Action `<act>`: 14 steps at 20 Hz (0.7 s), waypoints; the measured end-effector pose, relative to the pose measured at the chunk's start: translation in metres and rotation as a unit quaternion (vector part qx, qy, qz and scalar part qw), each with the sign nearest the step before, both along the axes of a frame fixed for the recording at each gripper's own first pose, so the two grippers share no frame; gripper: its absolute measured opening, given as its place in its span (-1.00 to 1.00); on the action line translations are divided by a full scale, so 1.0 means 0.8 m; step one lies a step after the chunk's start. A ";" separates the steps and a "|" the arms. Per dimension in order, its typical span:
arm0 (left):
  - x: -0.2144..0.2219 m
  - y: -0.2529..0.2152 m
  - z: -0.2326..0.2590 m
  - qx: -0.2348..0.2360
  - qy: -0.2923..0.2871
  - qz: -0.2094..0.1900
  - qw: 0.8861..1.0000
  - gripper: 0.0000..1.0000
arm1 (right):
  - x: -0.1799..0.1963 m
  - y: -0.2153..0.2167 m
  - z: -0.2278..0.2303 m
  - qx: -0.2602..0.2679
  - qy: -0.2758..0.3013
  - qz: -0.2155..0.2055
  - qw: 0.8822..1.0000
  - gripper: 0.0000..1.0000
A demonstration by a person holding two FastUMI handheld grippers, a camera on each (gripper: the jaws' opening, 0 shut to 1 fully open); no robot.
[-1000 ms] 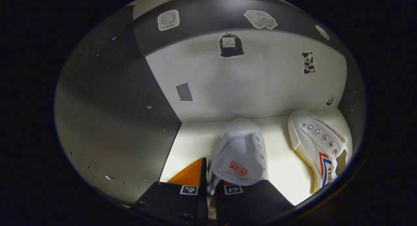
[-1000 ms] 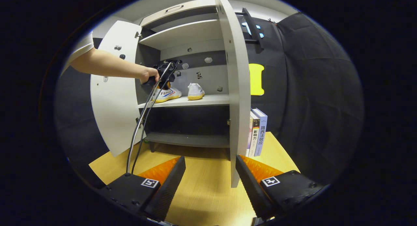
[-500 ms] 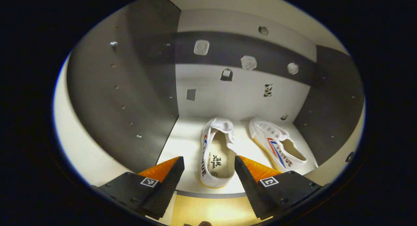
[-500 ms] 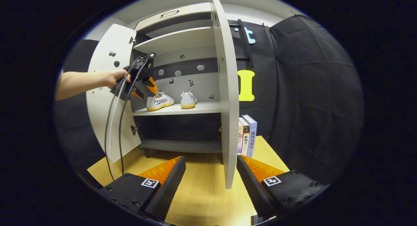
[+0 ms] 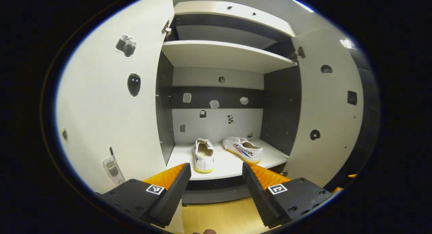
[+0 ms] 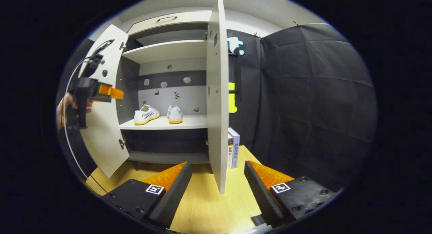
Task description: Grab one shoe with the right hand and put it into the shoe cabinet, grab the other shoe with the left hand and put it into the shoe cabinet; then close the right door with the right hand and the left door with the left hand.
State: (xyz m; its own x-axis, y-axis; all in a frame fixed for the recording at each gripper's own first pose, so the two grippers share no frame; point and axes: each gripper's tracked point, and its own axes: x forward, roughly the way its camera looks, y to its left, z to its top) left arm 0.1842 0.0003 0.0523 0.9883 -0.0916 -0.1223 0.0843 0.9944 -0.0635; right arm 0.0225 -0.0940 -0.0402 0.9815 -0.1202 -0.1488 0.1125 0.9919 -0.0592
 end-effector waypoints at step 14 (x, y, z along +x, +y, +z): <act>-0.113 -0.055 -0.086 -0.002 0.000 0.000 1.000 0.91 | 0.075 -0.154 0.147 0.008 -0.085 -0.078 0.993 0.96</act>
